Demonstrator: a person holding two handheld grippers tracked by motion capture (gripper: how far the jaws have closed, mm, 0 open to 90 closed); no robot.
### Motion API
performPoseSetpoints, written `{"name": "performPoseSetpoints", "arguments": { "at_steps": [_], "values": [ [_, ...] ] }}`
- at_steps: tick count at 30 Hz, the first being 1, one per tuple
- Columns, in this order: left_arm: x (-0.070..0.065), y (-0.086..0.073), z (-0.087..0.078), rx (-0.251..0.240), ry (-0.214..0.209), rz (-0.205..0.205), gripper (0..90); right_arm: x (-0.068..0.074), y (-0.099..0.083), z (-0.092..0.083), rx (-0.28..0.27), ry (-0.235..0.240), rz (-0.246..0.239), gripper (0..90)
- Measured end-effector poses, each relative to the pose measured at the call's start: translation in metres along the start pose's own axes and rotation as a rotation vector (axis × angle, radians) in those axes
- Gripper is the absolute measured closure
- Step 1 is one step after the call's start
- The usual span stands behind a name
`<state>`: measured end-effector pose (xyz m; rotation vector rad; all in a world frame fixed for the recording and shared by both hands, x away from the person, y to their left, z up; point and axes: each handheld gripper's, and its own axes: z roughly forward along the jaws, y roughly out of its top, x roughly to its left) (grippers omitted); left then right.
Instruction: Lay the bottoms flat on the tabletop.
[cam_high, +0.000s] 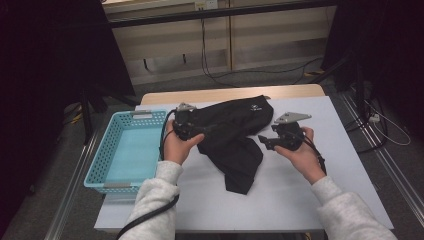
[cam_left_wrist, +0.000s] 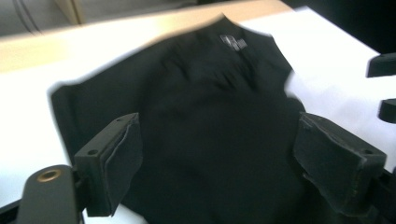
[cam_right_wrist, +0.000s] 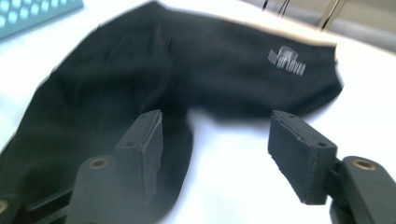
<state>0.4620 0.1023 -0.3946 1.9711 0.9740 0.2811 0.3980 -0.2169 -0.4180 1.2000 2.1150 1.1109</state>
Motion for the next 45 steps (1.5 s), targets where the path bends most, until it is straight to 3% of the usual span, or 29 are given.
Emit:
{"name": "performPoseSetpoints", "arguments": {
  "at_steps": [10, 14, 16, 20, 32, 35, 38, 41, 45],
  "values": [
    [-0.017, -0.042, -0.002, 0.038, -0.036, 0.029, 12.6, 0.017, -0.039, -0.009, 0.01, 0.016, 0.016, 29.6],
    [-0.022, -0.056, 0.0, 0.048, -0.051, 0.048, 12.3, 0.018, -0.043, -0.006, 0.032, 0.015, 0.008, 27.7],
    [-0.023, -0.062, 0.0, 0.039, -0.065, 0.04, 12.1, 0.018, -0.043, -0.005, 0.029, 0.013, 0.016, 27.5],
    [-0.028, -0.072, 0.001, 0.053, -0.077, 0.061, 11.6, 0.017, -0.043, -0.007, 0.023, 0.001, 0.023, 25.5],
    [-0.057, -0.08, 0.004, 0.074, -0.143, 0.151, 11.7, 0.014, -0.046, -0.013, 0.009, -0.032, 0.029, 21.9],
    [-0.063, -0.081, 0.005, 0.067, -0.152, 0.152, 12.9, 0.012, -0.047, -0.015, 0.004, -0.038, 0.035, 21.7],
    [-0.072, -0.084, 0.007, 0.086, -0.171, 0.186, 15.0, 0.009, -0.049, -0.017, 0.009, -0.042, 0.041, 22.0],
    [-0.079, -0.087, 0.007, 0.1, -0.187, 0.186, 17.7, 0.006, -0.05, -0.018, 0.003, -0.05, 0.05, 22.1],
    [-0.088, -0.091, 0.009, 0.117, -0.199, 0.215, 19.2, 0.008, -0.049, -0.018, -0.004, -0.054, 0.045, 22.5]
  ]
}}
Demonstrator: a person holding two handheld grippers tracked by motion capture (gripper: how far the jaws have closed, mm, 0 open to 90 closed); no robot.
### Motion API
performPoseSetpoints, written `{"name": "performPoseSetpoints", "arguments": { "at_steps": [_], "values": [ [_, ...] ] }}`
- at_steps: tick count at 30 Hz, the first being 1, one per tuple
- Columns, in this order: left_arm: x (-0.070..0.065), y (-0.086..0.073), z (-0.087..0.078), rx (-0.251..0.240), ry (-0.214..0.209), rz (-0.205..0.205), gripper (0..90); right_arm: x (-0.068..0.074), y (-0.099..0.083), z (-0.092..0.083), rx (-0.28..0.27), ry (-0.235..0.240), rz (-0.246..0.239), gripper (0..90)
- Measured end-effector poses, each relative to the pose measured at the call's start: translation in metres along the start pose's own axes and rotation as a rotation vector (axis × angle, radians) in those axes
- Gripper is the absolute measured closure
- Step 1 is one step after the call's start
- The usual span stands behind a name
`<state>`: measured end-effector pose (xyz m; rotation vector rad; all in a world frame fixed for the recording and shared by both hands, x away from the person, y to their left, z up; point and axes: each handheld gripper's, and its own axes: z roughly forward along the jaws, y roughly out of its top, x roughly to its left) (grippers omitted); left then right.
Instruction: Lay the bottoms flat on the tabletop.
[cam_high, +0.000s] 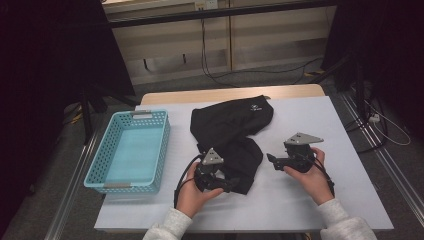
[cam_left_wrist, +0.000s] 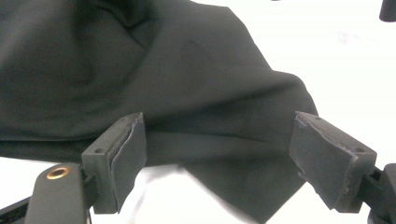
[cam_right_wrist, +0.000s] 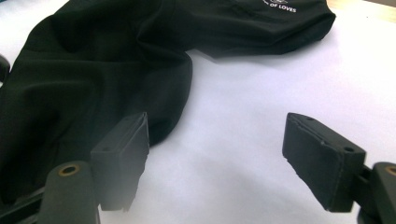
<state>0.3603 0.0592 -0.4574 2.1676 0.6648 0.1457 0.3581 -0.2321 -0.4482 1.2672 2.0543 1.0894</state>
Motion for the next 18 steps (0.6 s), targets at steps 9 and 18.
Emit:
{"name": "performPoseSetpoints", "arguments": {
  "at_steps": [9, 18],
  "values": [
    [-0.012, -0.003, 0.01, 0.027, -0.013, 0.025, 31.4, 0.001, 0.0, 0.001, 0.004, 0.002, -0.005, 23.3],
    [-0.012, 0.001, 0.011, 0.061, -0.053, -0.008, 87.4, -0.003, -0.004, -0.002, 0.013, -0.008, -0.002, 24.4]
  ]
}}
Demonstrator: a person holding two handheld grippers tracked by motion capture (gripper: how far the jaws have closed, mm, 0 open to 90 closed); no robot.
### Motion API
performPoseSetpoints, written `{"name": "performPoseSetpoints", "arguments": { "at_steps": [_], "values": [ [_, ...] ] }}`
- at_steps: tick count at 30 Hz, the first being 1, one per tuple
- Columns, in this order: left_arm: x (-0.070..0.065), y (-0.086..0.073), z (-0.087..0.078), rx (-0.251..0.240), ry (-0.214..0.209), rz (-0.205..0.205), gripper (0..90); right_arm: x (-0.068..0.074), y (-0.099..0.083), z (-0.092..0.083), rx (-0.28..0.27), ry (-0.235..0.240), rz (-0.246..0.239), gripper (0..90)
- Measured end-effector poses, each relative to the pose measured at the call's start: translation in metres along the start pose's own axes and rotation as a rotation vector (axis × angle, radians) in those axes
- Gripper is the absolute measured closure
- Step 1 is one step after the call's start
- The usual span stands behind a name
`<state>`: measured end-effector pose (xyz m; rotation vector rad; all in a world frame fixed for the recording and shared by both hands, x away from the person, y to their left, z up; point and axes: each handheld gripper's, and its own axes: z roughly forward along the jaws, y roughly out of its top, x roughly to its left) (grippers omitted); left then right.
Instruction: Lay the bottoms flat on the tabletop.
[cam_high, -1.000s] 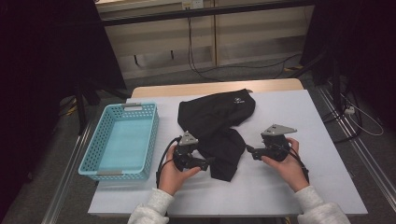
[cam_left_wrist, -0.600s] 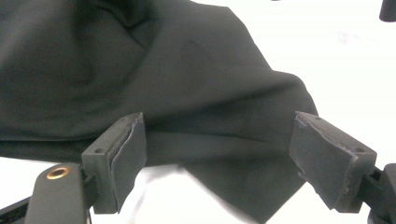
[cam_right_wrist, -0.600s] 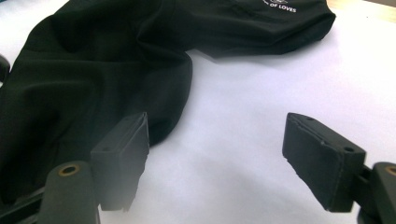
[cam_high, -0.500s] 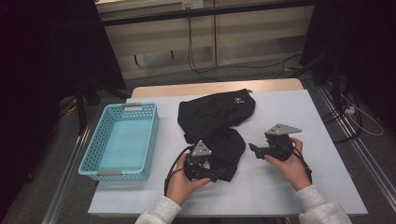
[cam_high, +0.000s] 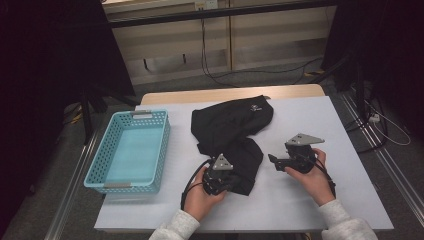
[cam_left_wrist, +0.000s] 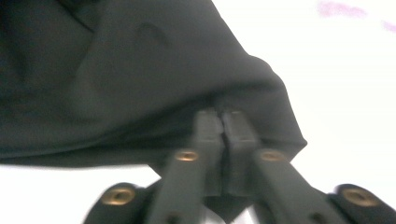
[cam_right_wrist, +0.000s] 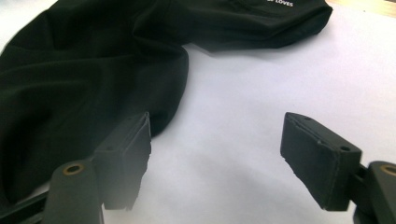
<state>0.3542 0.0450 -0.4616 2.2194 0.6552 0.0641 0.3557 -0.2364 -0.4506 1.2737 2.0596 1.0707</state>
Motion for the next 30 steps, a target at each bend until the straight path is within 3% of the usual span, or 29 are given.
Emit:
{"name": "performPoseSetpoints", "arguments": {
  "at_steps": [3, 8, 14, 15, 17, 20, 24, 28, 29, 30],
  "values": [
    [0.002, 0.004, -0.003, -0.004, 0.007, -0.008, 88.1, -0.001, -0.001, -0.001, 0.001, 0.0, 0.001, 24.6],
    [0.022, 0.014, -0.032, -0.106, 0.029, -0.082, 88.5, -0.001, -0.003, -0.003, 0.004, 0.007, 0.0, 24.7],
    [0.056, 0.016, -0.073, -0.228, 0.143, -0.17, 88.7, 0.007, -0.003, 0.002, 0.016, 0.039, -0.033, 25.3],
    [0.065, 0.014, -0.079, -0.246, 0.164, -0.193, 88.7, 0.013, -0.002, 0.005, 0.023, 0.064, -0.05, 26.8],
    [0.068, 0.012, -0.081, -0.249, 0.172, -0.198, 88.7, 0.017, -0.002, 0.008, 0.032, 0.08, -0.057, 28.0],
    [0.076, 0.009, -0.085, -0.253, 0.201, -0.216, 88.7, 0.03, 0.001, 0.015, 0.06, 0.137, -0.109, 35.1],
    [0.082, 0.004, -0.088, -0.252, 0.232, -0.228, 88.4, 0.045, 0.004, 0.024, 0.081, 0.172, -0.154, 39.7],
    [0.084, -0.001, -0.086, -0.236, 0.218, -0.255, 85.6, 0.039, 0.004, 0.023, 0.08, 0.145, -0.125, 34.0],
    [0.081, 0.0, -0.083, -0.233, 0.218, -0.235, 69.1, 0.031, 0.003, 0.021, 0.065, 0.14, -0.084, 33.6],
    [0.081, 0.0, -0.083, -0.233, 0.218, -0.235, 63.1, 0.031, 0.003, 0.021, 0.065, 0.14, -0.084, 33.6]
  ]
}}
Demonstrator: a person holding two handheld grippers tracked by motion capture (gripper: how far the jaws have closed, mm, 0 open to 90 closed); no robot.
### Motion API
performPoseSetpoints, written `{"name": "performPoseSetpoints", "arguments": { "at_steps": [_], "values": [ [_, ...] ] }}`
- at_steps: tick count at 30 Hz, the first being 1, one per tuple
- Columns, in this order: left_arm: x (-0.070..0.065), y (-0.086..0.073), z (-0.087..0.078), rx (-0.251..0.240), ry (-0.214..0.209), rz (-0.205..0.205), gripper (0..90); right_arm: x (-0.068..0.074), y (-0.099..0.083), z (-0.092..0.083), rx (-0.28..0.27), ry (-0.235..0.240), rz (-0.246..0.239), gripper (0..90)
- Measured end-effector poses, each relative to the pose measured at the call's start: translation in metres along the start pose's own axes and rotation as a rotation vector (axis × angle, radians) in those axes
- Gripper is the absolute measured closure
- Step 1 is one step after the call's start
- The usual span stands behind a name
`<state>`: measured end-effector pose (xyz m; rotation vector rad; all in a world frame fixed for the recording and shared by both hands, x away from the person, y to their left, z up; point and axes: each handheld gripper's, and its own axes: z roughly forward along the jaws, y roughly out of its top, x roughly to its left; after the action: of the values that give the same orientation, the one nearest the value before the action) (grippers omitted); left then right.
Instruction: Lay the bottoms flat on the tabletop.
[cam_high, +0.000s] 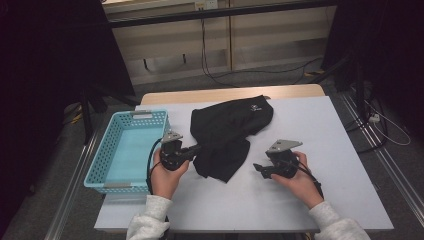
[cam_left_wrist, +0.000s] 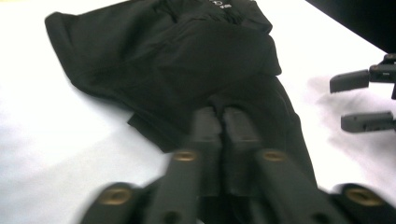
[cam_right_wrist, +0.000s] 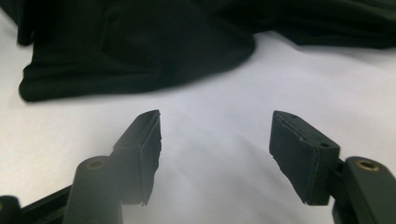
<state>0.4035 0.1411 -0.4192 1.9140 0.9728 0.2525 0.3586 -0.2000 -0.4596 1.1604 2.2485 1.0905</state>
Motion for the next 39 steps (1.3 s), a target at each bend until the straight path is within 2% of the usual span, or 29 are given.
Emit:
{"name": "performPoseSetpoints", "arguments": {
  "at_steps": [1, 2, 4, 5, 7, 11, 15, 16, 17, 18, 19, 20, 21, 24, 25, 26, 27, 28, 29, 31, 33, 36, 38, 39],
  "values": [
    [-0.003, 0.001, 0.0, -0.007, 0.001, 0.023, 56.8, -0.006, -0.001, -0.003, -0.014, -0.021, 0.022, 30.3],
    [-0.006, 0.002, 0.0, -0.019, 0.0, 0.047, 56.8, -0.006, -0.001, -0.003, -0.014, -0.021, 0.022, 30.3],
    [-0.014, 0.007, 0.0, -0.042, -0.014, 0.078, 41.2, -0.009, -0.002, -0.006, -0.019, -0.028, 0.038, 28.0],
    [-0.019, 0.009, 0.0, -0.042, -0.02, 0.107, 38.0, -0.01, -0.003, -0.007, -0.02, -0.031, 0.042, 26.7],
    [-0.028, 0.009, 0.004, -0.024, -0.054, 0.135, 31.1, -0.012, -0.004, -0.007, -0.019, -0.036, 0.046, 25.4],
    [-0.05, -0.003, 0.029, 0.073, -0.095, 0.207, 30.3, -0.012, -0.004, -0.008, -0.024, -0.041, 0.047, 24.3],
    [-0.059, -0.023, 0.055, 0.176, -0.077, 0.271, 29.0, -0.012, -0.003, -0.01, -0.033, -0.042, 0.043, 24.1],
    [-0.059, -0.026, 0.059, 0.185, -0.071, 0.267, 28.8, -0.012, -0.003, -0.011, -0.036, -0.04, 0.043, 24.1],
    [-0.058, -0.029, 0.062, 0.197, -0.061, 0.282, 28.2, -0.012, -0.003, -0.011, -0.04, -0.04, 0.044, 24.1],
    [-0.059, -0.031, 0.063, 0.184, -0.056, 0.3, 28.1, -0.012, -0.003, -0.012, -0.044, -0.041, 0.046, 24.1],
    [-0.061, -0.03, 0.064, 0.193, -0.042, 0.301, 30.4, -0.013, -0.003, -0.011, -0.044, -0.042, 0.047, 24.0],
    [-0.061, -0.03, 0.064, 0.193, -0.042, 0.301, 36.5, -0.013, -0.003, -0.011, -0.042, -0.041, 0.048, 24.0],
    [-0.062, -0.03, 0.064, 0.193, -0.044, 0.309, 36.5, -0.013, -0.003, -0.011, -0.042, -0.041, 0.048, 24.0],
    [-0.064, -0.029, 0.063, 0.196, -0.049, 0.305, 52.6, -0.012, -0.003, -0.009, -0.033, -0.041, 0.041, 23.9],
    [-0.063, -0.027, 0.063, 0.203, -0.06, 0.269, 70.1, -0.011, -0.002, -0.008, -0.034, -0.039, 0.038, 24.0],
    [-0.063, -0.027, 0.063, 0.203, -0.06, 0.269, 80.8, -0.011, -0.002, -0.008, -0.034, -0.039, 0.038, 24.0],
    [-0.062, -0.026, 0.064, 0.222, -0.091, 0.225, 80.8, -0.01, -0.002, -0.008, -0.034, -0.038, 0.035, 24.0],
    [-0.061, -0.024, 0.065, 0.229, -0.083, 0.194, 86.7, -0.01, -0.002, -0.008, -0.033, -0.038, 0.032, 24.0],
    [-0.061, -0.02, 0.065, 0.248, -0.084, 0.186, 87.7, -0.01, -0.002, -0.007, -0.032, -0.036, 0.033, 24.0],
    [-0.061, -0.018, 0.064, 0.233, -0.075, 0.181, 87.8, -0.011, -0.001, -0.007, -0.03, -0.037, 0.034, 24.0],
    [-0.056, -0.008, 0.056, 0.188, -0.067, 0.164, 88.1, -0.011, -0.001, -0.006, -0.029, -0.035, 0.034, 24.1],
    [-0.045, 0.016, 0.036, 0.121, -0.042, 0.138, 88.2, -0.011, 0.0, -0.004, -0.027, -0.03, 0.033, 24.4],
    [-0.038, 0.033, 0.022, 0.093, -0.01, 0.138, 88.2, -0.011, 0.0, -0.001, -0.021, -0.029, 0.027, 24.7],
    [-0.032, 0.046, 0.011, 0.058, 0.025, 0.121, 88.2, -0.011, 0.001, 0.003, -0.01, -0.027, 0.023, 24.9]
  ]
}}
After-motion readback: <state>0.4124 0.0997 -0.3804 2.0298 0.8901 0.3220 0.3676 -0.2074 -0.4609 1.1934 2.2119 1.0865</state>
